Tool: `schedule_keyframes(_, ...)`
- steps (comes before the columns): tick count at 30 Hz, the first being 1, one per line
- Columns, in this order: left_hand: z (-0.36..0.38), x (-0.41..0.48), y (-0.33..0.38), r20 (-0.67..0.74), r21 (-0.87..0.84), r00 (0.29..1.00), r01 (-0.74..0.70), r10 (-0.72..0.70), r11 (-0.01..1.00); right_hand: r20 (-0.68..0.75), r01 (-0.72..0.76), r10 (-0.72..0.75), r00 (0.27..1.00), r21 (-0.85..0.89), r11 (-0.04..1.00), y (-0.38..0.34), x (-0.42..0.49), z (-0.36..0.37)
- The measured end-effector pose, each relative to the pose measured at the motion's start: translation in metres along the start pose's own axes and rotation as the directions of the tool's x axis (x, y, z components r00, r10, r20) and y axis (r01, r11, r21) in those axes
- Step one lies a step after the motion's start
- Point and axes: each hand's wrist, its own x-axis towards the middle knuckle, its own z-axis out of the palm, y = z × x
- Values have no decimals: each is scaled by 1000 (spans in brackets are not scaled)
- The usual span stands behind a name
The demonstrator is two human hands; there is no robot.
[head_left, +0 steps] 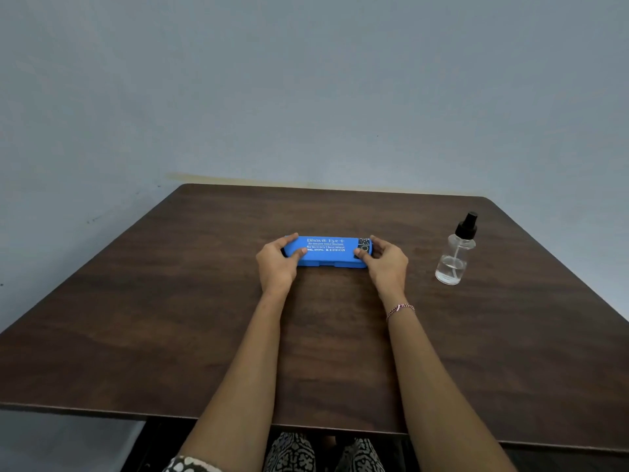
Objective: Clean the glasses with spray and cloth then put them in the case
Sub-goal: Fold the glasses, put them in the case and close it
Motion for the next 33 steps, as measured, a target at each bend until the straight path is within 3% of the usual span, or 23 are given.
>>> schedule_keyframes(10,-6,-2,-1,-40,15,999,-5,6,1000,-8,29,-30,1000,-64,998,-7,-11,0)
schedule_keyframes(15,-14,-12,17,-152,19,981,-121,122,992,-118,188,-195,974,-73,979,-23,-22,-8)
schedule_keyframes(21,12,-31,68,-131,-130,934,-349,333,928,-212,498,-526,823,-175,849,-49,-31,-42)
schedule_keyframes(26,69,-65,110,52,-184,858,-494,511,850,-260,547,-640,723,-349,761,-43,-27,-96)
schedule_keyframes(28,90,-76,119,161,-174,846,-482,508,858,-243,519,-628,739,-388,761,-34,-23,-117)
schedule_keyframes(33,127,-89,129,387,-175,797,-430,463,886,-79,358,-412,908,-366,859,-8,-12,-148)
